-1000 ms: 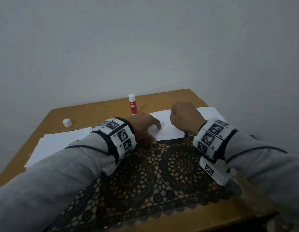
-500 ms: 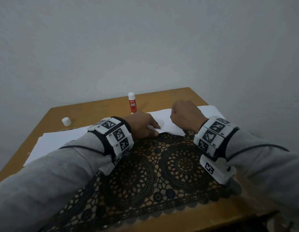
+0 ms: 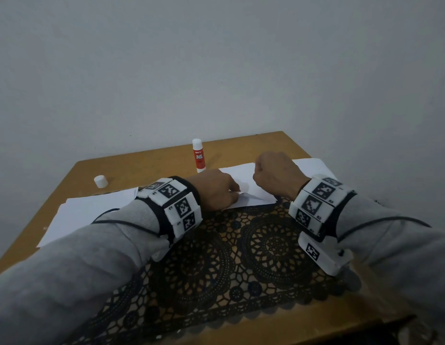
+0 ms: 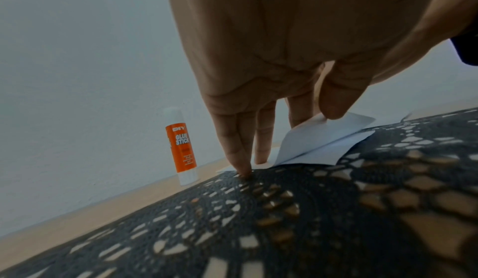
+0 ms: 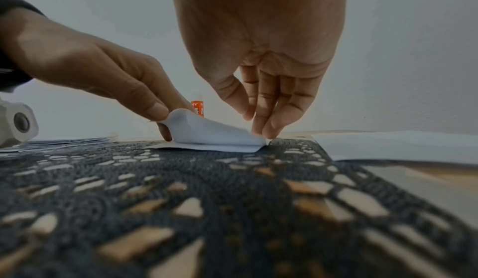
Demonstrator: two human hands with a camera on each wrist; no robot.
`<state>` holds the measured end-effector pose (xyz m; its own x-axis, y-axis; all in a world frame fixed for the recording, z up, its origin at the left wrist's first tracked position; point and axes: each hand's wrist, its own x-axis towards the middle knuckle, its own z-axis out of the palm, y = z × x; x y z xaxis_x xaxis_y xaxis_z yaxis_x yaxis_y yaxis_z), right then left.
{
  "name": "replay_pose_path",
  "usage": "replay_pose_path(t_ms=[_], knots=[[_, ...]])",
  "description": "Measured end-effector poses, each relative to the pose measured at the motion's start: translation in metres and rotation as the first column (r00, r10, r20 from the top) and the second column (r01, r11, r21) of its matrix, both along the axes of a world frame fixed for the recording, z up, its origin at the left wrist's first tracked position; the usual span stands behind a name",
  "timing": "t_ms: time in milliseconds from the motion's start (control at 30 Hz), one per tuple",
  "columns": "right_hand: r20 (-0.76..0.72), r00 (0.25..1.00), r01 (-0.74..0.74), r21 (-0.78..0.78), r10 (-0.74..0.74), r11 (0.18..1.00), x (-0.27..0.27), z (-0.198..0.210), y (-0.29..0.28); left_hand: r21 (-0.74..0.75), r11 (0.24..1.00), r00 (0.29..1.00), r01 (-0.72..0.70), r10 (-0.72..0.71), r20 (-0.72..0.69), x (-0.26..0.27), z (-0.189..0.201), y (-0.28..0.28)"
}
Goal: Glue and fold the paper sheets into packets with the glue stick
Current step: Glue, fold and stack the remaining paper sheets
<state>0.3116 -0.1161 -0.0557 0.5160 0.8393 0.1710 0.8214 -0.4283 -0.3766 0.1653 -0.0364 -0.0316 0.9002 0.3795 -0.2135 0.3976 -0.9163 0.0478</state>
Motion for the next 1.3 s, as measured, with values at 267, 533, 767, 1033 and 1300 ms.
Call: replay_pose_path(t_ms=[267,533,767,1033,1300], knots=[[0.001,1.0,-0.02,0.007,0.02,1.0,0.0,0.0,0.0,0.034,0.999,0.999,0.001,-0.003,0.046,0.005,0.001,-0.007],[0.012,1.0,0.005,0.011,-0.005,1.0,0.003,0.001,0.0,0.118,0.993,0.991,0.017,-0.033,0.133,0.011,-0.001,-0.005],[0.02,0.999,-0.04,0.024,0.039,0.999,0.008,-0.001,0.002,0.129,0.989,0.987,0.073,-0.091,0.136,0.001,0.0,0.003],[0.035,0.999,-0.035,0.045,0.033,0.998,0.008,-0.001,0.0,0.023,0.993,0.985,0.112,-0.114,0.128,-0.002,0.005,0.003],[0.054,0.998,-0.037,0.042,0.035,0.998,0.004,-0.003,0.002,0.036,0.993,0.987,0.109,-0.112,0.113,-0.008,0.004,0.003]])
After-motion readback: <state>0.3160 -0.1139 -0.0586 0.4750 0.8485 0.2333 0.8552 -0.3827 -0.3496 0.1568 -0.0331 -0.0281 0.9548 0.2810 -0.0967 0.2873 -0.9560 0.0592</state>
